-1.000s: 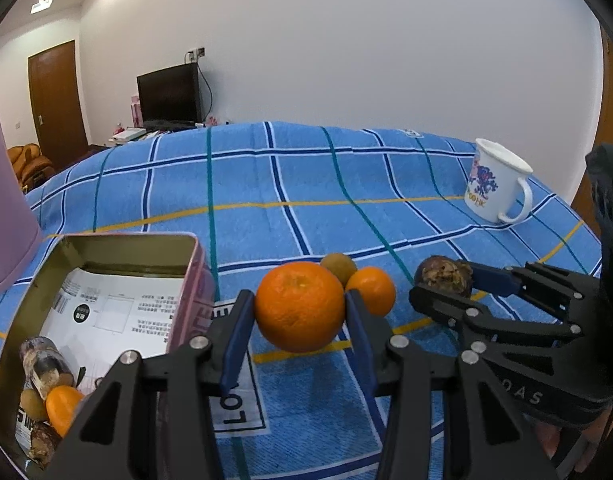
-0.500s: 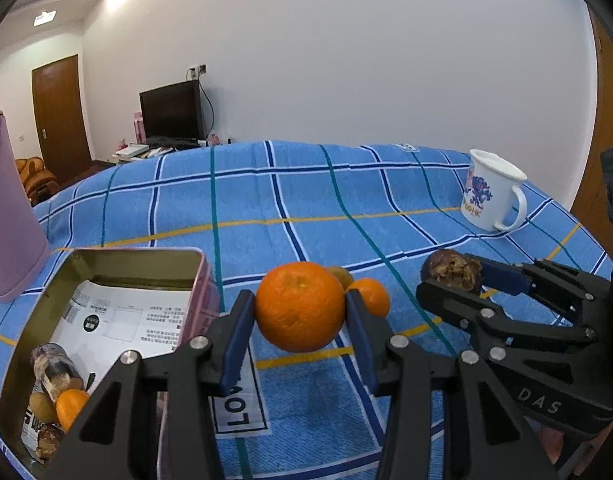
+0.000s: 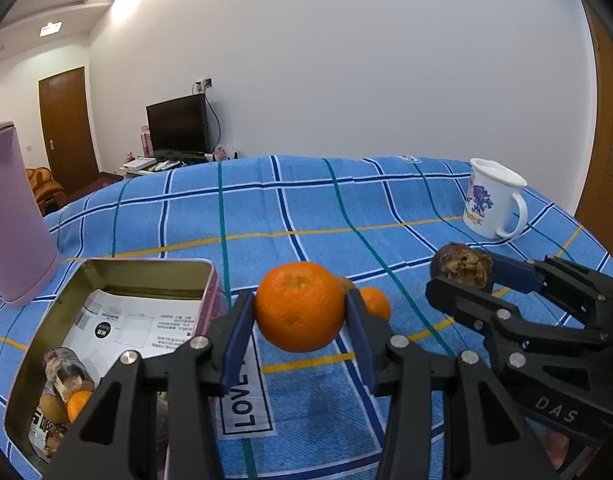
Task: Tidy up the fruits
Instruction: 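Lift the orange and brown taro and carry them toward the tin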
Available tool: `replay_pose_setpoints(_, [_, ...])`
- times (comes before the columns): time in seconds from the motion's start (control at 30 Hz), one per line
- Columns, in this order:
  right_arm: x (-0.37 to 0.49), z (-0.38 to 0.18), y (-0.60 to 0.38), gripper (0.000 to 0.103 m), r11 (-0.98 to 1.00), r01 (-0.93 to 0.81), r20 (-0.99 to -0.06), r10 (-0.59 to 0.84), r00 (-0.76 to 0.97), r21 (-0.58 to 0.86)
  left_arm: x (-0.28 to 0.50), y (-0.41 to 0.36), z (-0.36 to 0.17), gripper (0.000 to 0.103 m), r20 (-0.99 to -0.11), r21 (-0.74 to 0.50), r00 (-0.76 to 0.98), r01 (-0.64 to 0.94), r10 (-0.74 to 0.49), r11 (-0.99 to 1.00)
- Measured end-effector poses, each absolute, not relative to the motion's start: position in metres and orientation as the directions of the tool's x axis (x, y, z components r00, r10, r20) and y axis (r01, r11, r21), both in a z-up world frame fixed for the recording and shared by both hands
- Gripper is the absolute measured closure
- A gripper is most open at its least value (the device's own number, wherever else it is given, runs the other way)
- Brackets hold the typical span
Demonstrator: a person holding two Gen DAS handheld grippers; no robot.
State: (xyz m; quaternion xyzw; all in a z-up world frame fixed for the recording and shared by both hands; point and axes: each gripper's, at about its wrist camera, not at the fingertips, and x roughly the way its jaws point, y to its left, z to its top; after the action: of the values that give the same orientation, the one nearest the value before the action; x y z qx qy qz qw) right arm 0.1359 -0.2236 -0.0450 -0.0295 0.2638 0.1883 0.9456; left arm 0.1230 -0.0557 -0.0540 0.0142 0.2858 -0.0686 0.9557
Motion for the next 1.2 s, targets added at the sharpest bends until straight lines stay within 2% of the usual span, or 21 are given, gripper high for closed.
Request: replay_pose_setpoints(1.2, [0.114, -0.039, -0.23, 0.055, 0.923, -0.383, -0.419, 0.365, 0.831, 0.044, 0.103, -0.058, -0.044, 0.055, -0.453, 0.036, 0.887, 0.115, -0.086, 0.993])
